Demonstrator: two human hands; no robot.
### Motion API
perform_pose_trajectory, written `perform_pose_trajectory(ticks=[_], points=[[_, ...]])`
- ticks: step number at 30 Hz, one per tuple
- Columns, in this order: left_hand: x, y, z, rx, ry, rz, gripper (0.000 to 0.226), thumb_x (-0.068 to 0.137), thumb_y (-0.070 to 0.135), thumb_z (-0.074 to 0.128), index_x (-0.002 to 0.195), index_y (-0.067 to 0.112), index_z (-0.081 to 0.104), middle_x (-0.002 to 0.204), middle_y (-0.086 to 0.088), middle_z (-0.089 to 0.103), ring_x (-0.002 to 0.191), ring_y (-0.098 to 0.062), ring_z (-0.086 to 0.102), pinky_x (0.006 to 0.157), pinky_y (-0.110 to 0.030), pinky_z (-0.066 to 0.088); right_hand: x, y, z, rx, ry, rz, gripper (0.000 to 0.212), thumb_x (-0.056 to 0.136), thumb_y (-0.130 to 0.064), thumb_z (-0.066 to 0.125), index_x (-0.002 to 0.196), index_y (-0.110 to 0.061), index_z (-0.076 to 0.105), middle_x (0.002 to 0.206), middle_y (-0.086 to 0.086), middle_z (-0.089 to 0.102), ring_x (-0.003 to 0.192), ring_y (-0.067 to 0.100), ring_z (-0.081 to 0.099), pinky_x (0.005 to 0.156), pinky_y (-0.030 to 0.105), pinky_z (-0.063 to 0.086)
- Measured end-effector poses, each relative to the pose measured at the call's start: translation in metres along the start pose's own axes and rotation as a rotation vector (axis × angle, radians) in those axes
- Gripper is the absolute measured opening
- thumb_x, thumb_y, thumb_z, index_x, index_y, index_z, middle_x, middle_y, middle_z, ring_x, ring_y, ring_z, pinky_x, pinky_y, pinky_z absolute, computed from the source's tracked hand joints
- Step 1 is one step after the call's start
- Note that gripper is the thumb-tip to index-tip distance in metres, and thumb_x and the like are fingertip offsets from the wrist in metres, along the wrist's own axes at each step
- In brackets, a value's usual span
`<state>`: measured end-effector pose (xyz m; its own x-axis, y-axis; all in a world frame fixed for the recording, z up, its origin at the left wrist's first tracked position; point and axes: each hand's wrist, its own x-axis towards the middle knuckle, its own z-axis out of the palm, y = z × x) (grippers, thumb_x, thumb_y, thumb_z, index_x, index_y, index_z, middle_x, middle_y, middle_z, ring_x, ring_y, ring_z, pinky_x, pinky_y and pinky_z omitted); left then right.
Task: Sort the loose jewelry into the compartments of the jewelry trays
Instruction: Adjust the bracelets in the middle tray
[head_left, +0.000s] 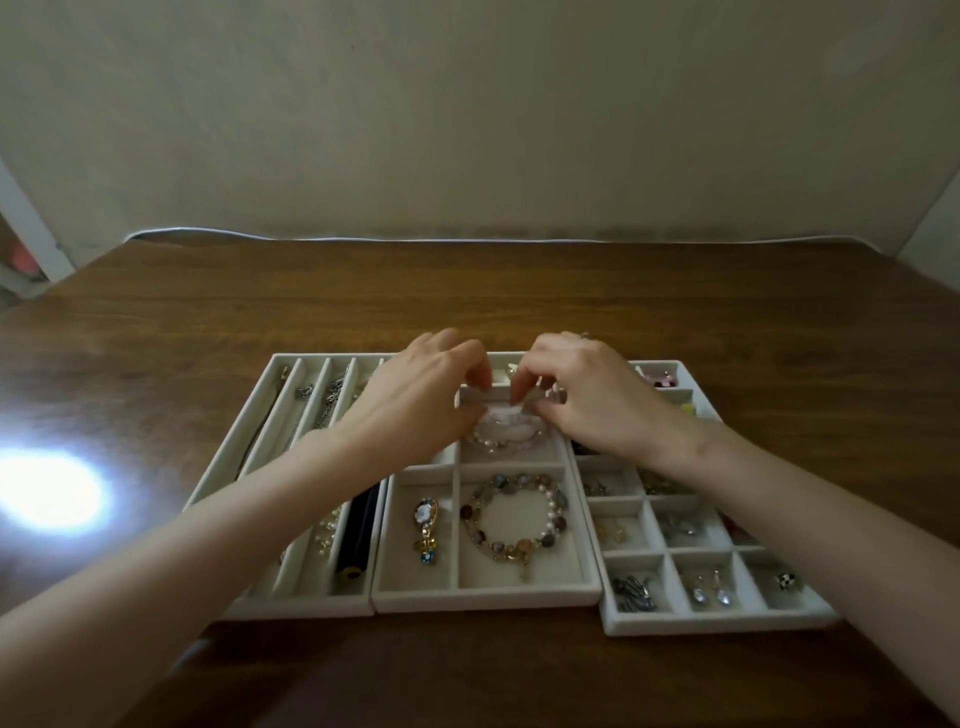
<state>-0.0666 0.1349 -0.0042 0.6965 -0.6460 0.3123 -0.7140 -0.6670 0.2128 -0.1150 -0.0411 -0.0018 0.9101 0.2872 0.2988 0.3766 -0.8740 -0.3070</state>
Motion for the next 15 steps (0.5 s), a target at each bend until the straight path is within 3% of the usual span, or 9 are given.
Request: perform_pose_trajectory(ticks=[2,5,10,15], points=[[-0.003,-0.007,-0.003,-0.025,0.058,0.182,0.013,0.082,0.014,0.059,0.09,0.022,0.064,0.09,0.012,0.053,0.083,-0.008,0.04,0.068,-0.025,0.031,-0.002,0.004,-0.005,-0.01,0.017,-0.031,0.016,0.082,-0.008,0.067,0.088,-0.021,0.071,0.089,-0.006,0.061,0.084,0.01,0.048,0.077,0.021,0.039],[-0.007,-0.015,-0.004,-0.022,-0.066,0.311,0.025,0.078,0.017,0.047,0.087,0.03,0.067,0.09,0.017,0.061,0.084,-0.004,0.04,0.075,-0.028,0.035,-0.006,0.004,-0.011,0.035,-0.108,-0.056,0.015,0.085,-0.013,0.065,0.091,-0.024,0.073,0.085,-0.013,0.06,0.079,0.001,0.046,0.073,0.014,0.03],[-0.008,-0.019,0.004,0.048,-0.097,0.308,0.033,0.078,0.026,0.036,0.091,0.029,0.067,0.093,0.014,0.063,0.086,-0.009,0.045,0.074,-0.029,0.034,-0.003,0.0,0.004,0.007,-0.15,-0.046,0.008,0.085,-0.03,0.066,0.091,-0.028,0.07,0.087,-0.014,0.06,0.078,-0.005,0.042,0.082,0.022,0.032],[-0.006,-0.02,0.003,0.031,-0.129,0.278,0.041,0.076,0.04,0.03,0.092,0.031,0.066,0.091,0.016,0.061,0.087,-0.007,0.043,0.08,-0.033,0.039,0.003,-0.002,0.006,0.02,-0.175,0.0,0.003,0.085,-0.026,0.065,0.083,-0.027,0.066,0.084,-0.015,0.055,0.077,-0.002,0.042,0.08,0.024,0.031]])
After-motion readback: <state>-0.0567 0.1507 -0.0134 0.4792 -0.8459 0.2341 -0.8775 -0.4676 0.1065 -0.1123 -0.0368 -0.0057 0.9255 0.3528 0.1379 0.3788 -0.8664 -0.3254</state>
